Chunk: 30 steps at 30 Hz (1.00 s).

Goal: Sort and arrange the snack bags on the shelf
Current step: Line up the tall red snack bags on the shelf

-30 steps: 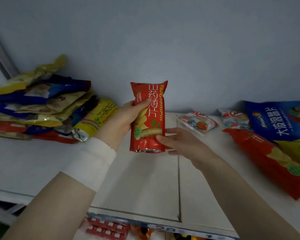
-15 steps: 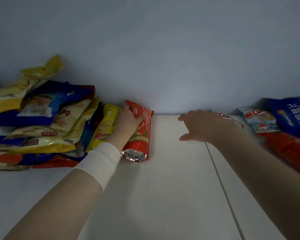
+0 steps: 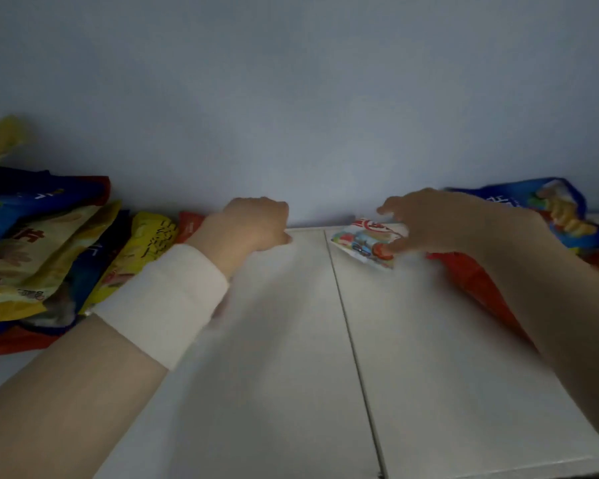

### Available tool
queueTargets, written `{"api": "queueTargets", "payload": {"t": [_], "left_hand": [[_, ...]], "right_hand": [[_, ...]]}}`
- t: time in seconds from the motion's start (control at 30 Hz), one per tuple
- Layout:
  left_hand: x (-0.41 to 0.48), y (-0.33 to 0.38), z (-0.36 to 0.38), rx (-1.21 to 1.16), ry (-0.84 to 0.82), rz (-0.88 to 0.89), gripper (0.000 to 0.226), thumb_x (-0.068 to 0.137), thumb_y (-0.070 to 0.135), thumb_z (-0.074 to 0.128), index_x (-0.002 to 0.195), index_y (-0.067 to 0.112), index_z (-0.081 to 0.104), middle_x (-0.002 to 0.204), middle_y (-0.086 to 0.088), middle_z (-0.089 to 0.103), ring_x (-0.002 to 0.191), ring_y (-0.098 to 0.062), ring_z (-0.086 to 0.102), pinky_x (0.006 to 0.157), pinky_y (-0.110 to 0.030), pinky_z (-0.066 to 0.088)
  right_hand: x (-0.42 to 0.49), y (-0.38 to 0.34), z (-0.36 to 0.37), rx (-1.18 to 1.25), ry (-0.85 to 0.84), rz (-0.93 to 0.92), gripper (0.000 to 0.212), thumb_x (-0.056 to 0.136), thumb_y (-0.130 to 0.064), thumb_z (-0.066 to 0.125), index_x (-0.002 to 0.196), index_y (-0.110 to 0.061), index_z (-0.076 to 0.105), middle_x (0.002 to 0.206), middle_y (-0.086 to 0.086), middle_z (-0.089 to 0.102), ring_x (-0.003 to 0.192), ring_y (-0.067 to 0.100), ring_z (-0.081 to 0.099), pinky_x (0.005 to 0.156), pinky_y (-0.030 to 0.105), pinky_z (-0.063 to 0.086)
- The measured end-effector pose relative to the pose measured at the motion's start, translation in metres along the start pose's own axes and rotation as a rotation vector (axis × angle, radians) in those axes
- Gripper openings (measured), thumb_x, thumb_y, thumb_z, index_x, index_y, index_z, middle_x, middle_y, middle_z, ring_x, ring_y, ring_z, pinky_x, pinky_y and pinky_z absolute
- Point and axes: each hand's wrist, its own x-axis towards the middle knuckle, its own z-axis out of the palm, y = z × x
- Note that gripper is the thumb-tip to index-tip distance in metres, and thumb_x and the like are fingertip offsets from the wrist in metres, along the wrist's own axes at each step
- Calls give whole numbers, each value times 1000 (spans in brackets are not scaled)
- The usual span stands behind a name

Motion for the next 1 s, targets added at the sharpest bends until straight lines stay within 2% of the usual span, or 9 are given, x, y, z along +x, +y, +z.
{"api": "queueTargets", "payload": {"t": [0.17, 0.3, 0.37, 0.5, 0.63, 0.77, 0.83, 0.9, 1.0], "left_hand": [[4, 132, -25, 59, -15, 76, 38, 95, 30, 45, 129, 14, 49, 128, -11, 56, 116, -29, 55, 79, -31, 39], [4, 224, -25, -3, -52, 103, 41, 94, 32, 43, 127, 11, 52, 130, -13, 56, 118, -31, 54, 89, -33, 44], [2, 260, -25, -62, -43, 11, 47, 97, 38, 38, 131, 7, 48, 135, -16, 52, 122, -32, 51, 97, -38, 41], [11, 301, -8, -503, 71, -314, 73, 92, 56, 38, 144, 8, 24, 144, -21, 40, 131, -38, 41, 105, -46, 36], [30, 330, 14, -1108, 34, -583, 98, 82, 62, 53, 150, 17, -2, 153, -20, 14, 138, -39, 26, 110, -49, 31], [47, 337, 37, -1473, -26, -779, 106, 68, 60, 67, 147, 28, 4, 144, -14, 34, 123, -34, 46, 94, -46, 48], [47, 331, 48, -1596, -38, -812, 103, 69, 53, 71, 146, 24, 10, 138, -14, 45, 114, -33, 54, 86, -45, 51], [34, 329, 40, -1649, -7, -790, 94, 77, 43, 70, 146, 14, 14, 135, -13, 49, 114, -33, 55, 87, -43, 50], [17, 317, 24, -1715, 202, -634, 83, 81, 27, 71, 144, 13, 19, 129, -5, 51, 113, -26, 56, 96, -43, 47]], "right_hand": [[-53, 99, 8, -84, -75, 60, 68, 84, -48, 58, 139, -17, 35, 137, 7, 48, 124, 25, 46, 98, 33, 38], [-91, 166, 29, -106, -145, 92, 68, 86, -50, 54, 140, -14, 35, 139, 10, 46, 125, 27, 46, 102, 36, 41], [-107, 189, 39, -97, -179, 97, 65, 86, -51, 53, 136, -12, 39, 134, 10, 50, 121, 26, 49, 100, 36, 44], [-130, 219, 52, -56, -161, 61, 55, 87, -46, 54, 131, -15, 44, 127, 6, 54, 117, 23, 51, 95, 35, 46], [-141, 236, 63, -16, -77, 70, 53, 90, -47, 48, 132, -15, 44, 132, 7, 52, 120, 24, 50, 98, 38, 45], [-146, 240, 72, -1, -3, 69, 50, 92, -43, 45, 134, -16, 43, 133, 9, 49, 118, 25, 51, 92, 36, 43], [-146, 240, 76, 17, 13, 62, 48, 93, -41, 44, 133, -15, 43, 132, 8, 51, 117, 25, 52, 91, 36, 43], [-147, 239, 79, 70, 27, 53, 47, 93, -41, 43, 132, -15, 45, 131, 8, 53, 117, 25, 52, 92, 36, 45], [-153, 237, 84, 407, 59, 28, 50, 92, -46, 44, 133, -17, 46, 136, 3, 51, 122, 20, 49, 99, 33, 42]]}}
